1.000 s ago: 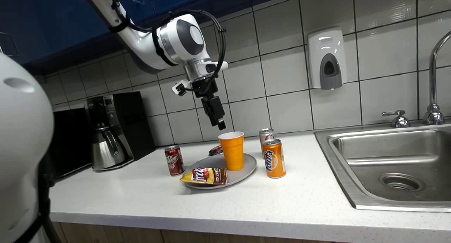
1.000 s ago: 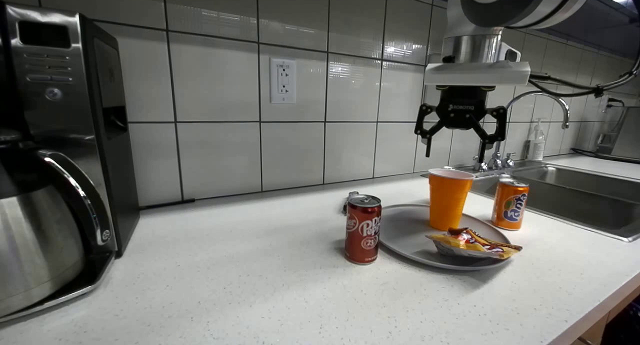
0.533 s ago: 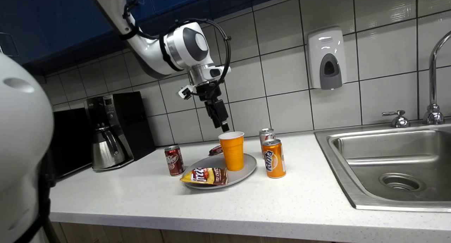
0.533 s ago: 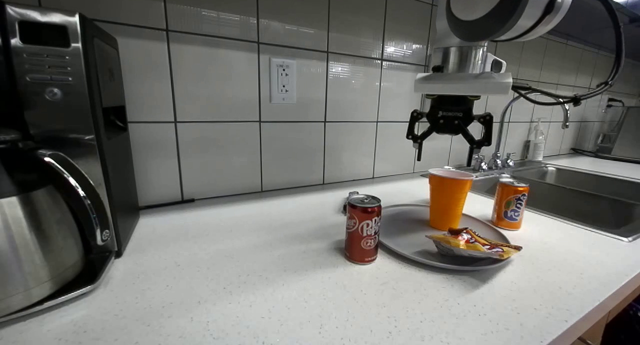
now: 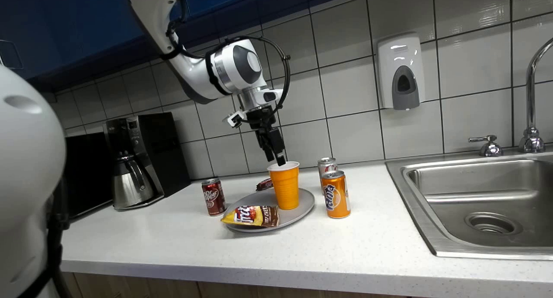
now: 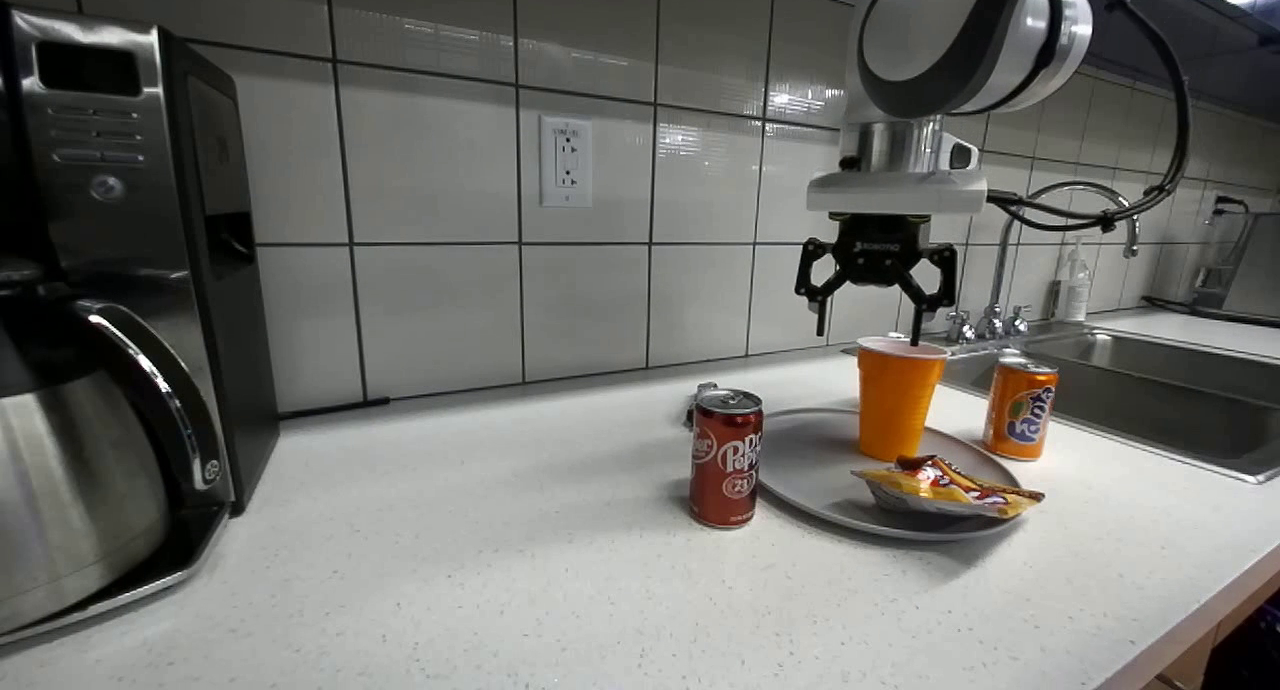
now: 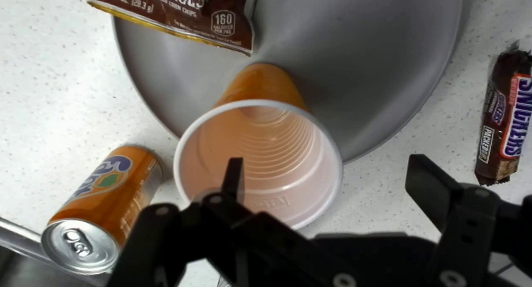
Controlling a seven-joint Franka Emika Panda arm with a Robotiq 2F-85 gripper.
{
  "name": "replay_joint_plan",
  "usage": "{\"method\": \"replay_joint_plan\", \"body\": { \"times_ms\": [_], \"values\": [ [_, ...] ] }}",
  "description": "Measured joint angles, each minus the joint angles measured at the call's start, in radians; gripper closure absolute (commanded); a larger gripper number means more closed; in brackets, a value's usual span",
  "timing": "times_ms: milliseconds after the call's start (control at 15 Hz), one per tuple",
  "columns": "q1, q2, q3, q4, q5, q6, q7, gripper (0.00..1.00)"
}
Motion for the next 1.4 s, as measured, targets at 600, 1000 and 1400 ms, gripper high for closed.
{"method": "replay_joint_plan", "body": {
  "times_ms": [600, 1000, 1400],
  "values": [
    [0.000, 0.062, 0.000, 0.048, 0.002, 0.000, -0.013, 0.51],
    [0.001, 0.071, 0.000, 0.055, 0.002, 0.000, -0.013, 0.97],
    [0.010, 0.059, 0.000, 0.055, 0.001, 0.000, -0.013, 0.99]
  ]
}}
